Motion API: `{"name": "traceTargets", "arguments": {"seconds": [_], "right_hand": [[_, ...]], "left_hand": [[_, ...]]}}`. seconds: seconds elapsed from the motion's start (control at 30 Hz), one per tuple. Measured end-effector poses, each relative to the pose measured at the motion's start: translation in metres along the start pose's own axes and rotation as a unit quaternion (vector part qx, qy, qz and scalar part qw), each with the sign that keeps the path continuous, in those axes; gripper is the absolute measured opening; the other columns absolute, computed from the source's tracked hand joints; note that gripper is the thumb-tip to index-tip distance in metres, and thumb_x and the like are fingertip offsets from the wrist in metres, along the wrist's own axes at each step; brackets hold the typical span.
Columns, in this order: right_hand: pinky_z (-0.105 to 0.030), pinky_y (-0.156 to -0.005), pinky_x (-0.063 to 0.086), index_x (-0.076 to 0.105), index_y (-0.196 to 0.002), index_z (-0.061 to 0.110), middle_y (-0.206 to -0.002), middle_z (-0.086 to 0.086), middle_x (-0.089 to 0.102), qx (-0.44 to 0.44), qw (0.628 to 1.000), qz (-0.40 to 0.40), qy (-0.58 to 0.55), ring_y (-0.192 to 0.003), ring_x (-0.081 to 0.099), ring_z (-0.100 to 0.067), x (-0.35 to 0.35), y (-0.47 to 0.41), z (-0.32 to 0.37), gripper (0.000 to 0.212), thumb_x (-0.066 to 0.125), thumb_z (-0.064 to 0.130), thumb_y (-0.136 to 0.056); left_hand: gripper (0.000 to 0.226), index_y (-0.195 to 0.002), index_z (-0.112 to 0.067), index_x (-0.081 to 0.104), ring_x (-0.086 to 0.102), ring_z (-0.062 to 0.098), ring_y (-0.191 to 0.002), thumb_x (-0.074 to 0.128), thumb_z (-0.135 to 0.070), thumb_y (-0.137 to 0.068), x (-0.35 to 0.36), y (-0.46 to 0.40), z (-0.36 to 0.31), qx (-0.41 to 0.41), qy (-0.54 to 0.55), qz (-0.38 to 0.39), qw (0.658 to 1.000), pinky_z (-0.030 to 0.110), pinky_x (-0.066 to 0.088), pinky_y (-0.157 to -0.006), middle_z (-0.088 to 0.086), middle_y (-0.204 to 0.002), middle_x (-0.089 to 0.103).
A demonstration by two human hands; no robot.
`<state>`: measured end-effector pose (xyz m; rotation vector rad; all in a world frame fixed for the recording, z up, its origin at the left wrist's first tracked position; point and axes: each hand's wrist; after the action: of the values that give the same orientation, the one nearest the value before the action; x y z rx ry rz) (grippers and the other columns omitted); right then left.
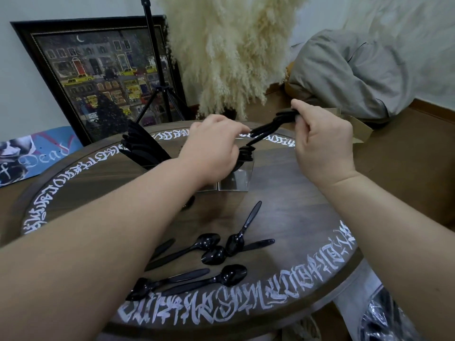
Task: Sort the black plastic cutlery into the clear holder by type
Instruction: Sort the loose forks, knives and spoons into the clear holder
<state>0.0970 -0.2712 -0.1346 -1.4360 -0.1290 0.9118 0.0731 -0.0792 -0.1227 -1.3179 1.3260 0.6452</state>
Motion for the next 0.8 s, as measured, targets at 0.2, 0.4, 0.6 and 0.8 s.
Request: {"name": "traceTargets", "arguments": {"seconds": [0.2,0.4,0.6,0.8], "right_hand": [[-0.017,-0.078,0.042,0.068,-0.108,-0.005,-0.093,-0.015,0.072,0.010,1.000,-0.017,0.001,-0.084,0.068,-0.026,-0.008,0.003,-0.007,0.027,0.051,0.004,-0.090],[-0.021,-0.076,0.044,0.069,-0.107,-0.005,-0.091,-0.015,0.072,-0.016,1.000,-0.016,-0.005,-0.080,0.069,-0.028,0.004,0.002,-0.002,0.028,0.049,0.006,-0.091],[-0.036,-0.068,0.056,0.069,-0.108,-0.002,-0.091,-0.014,0.073,-0.036,0.999,0.017,-0.015,-0.082,0.070,-0.030,0.012,-0.005,0.009,0.032,0.045,0.011,-0.091],[-0.044,-0.079,0.054,0.066,-0.115,0.004,-0.102,-0.015,0.070,-0.016,0.983,0.181,-0.023,-0.093,0.066,-0.035,0.026,0.000,0.011,0.036,0.044,0.016,-0.091]], "left_hand": [[0.061,-0.144,-0.029,0.033,0.030,0.016,-0.138,0.049,-0.030,-0.086,0.014,-0.021,-0.003,0.027,-0.043,0.153,0.987,0.048,0.018,-0.111,-0.010,-0.138,0.049],[0.054,-0.132,-0.034,0.048,0.036,0.018,-0.130,0.060,-0.053,-0.082,0.009,-0.015,0.019,0.065,-0.149,0.133,0.978,0.045,0.027,-0.105,-0.007,-0.130,0.048],[0.043,-0.126,-0.028,0.054,0.047,0.023,-0.118,0.060,-0.045,-0.086,0.018,-0.009,0.024,0.020,-0.124,0.069,0.990,0.042,0.035,-0.100,-0.003,-0.122,0.055],[0.035,-0.116,-0.023,0.060,0.052,0.027,-0.108,0.058,-0.043,-0.087,0.021,-0.008,0.021,0.005,-0.116,0.034,0.993,0.042,0.043,-0.092,0.002,-0.113,0.061]]}}
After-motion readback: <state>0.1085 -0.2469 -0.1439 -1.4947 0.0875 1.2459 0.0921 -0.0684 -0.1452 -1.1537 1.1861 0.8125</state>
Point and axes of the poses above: each hand's wrist, its own y-axis away from the middle knuckle, its own x-axis out of the palm, z = x × y
